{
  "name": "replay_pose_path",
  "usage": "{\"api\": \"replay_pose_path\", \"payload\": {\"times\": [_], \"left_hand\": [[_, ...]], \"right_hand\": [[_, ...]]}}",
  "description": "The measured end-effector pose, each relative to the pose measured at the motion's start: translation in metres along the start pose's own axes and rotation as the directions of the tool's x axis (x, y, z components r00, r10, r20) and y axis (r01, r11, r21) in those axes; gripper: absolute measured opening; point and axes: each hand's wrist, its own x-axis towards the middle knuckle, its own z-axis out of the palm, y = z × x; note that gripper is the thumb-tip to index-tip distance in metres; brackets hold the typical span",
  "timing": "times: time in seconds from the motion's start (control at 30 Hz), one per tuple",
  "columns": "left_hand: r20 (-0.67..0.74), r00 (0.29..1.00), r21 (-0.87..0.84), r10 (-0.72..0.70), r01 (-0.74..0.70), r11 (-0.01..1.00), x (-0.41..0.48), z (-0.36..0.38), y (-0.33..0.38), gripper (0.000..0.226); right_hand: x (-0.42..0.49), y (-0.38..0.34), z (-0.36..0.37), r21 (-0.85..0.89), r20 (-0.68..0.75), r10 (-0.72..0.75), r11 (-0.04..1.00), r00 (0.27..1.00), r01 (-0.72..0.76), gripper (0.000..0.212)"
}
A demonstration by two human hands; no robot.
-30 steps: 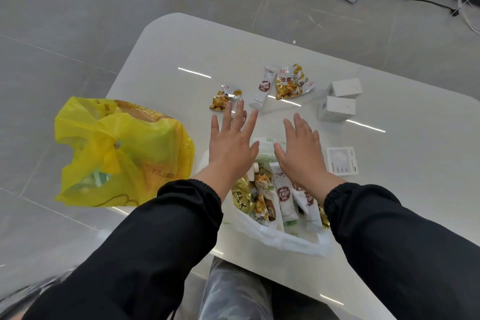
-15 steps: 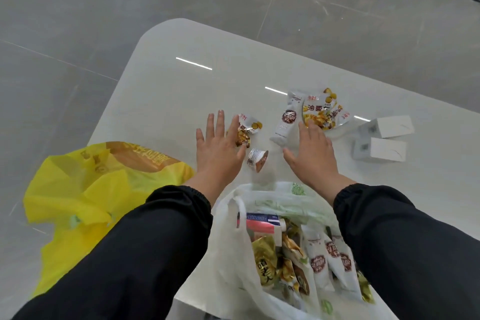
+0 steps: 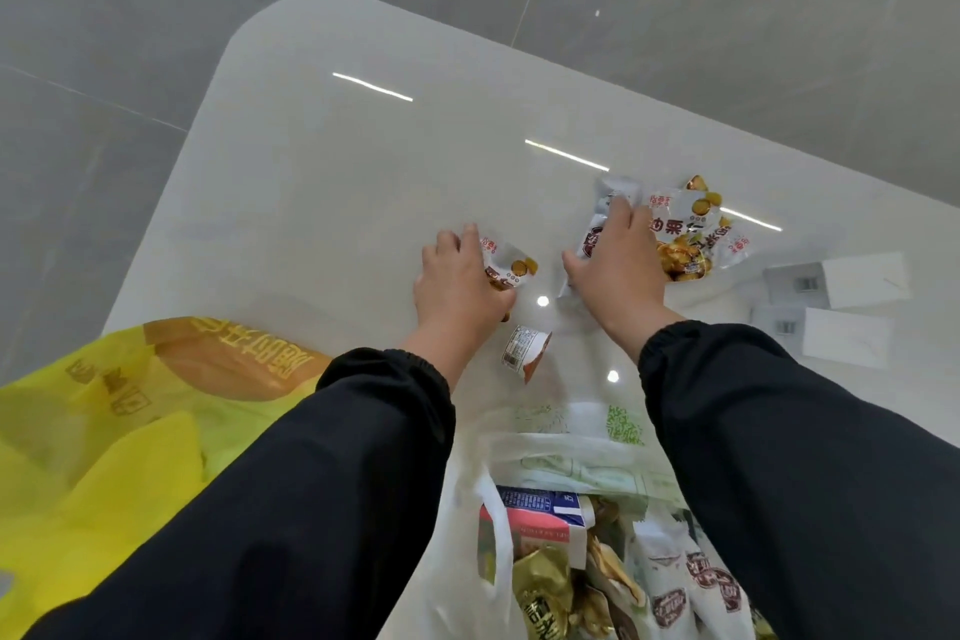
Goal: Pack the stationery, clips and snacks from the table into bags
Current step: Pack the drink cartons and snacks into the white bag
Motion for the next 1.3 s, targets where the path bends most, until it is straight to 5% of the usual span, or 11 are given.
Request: {"api": "replay_pose_path", "payload": {"times": [0.17, 0.37, 0.5, 0.7, 1.0, 1.3], "left_hand": [[-0.026, 0.999, -0.034, -0.041, 0.040, 0.999, -0.004, 0.006, -0.002, 0.047], [0.062, 0.982, -0.156, -0.181, 0.189, 0.970, -0.008, 0.001, -0.018, 0.032], [0.108, 0.965, -0.287, -0.240, 0.262, 0.922, -0.019, -0.007, -0.020, 0.040], [0.123, 0.974, -0.498, -0.188, 0.225, 0.838, -0.037, -0.027, 0.009, 0.038], [0.055, 0.997, -0.657, -0.046, 0.071, 0.750, -0.090, -0.063, 0.065, 0.034], [0.010, 0.998, -0.669, -0.056, 0.049, 0.742, -0.189, -0.035, 0.088, 0.028]], "right_hand": [[0.005, -0.007, 0.008, -0.073, 0.033, -0.026, 0.997, 0.999, 0.028, 0.074], [-0.009, 0.003, 0.008, 0.012, 0.180, 0.041, 0.999, 0.983, -0.044, 0.072], [-0.026, 0.018, 0.006, 0.104, 0.285, 0.145, 0.978, 0.947, -0.182, 0.054], [-0.041, 0.037, -0.012, 0.228, 0.247, 0.210, 0.936, 0.946, -0.268, 0.014], [-0.084, 0.046, -0.069, 0.598, 0.317, 0.238, 0.701, 0.918, -0.388, 0.034], [-0.151, 0.078, -0.101, 0.585, 0.274, 0.192, 0.745, 0.942, -0.322, 0.032]]}}
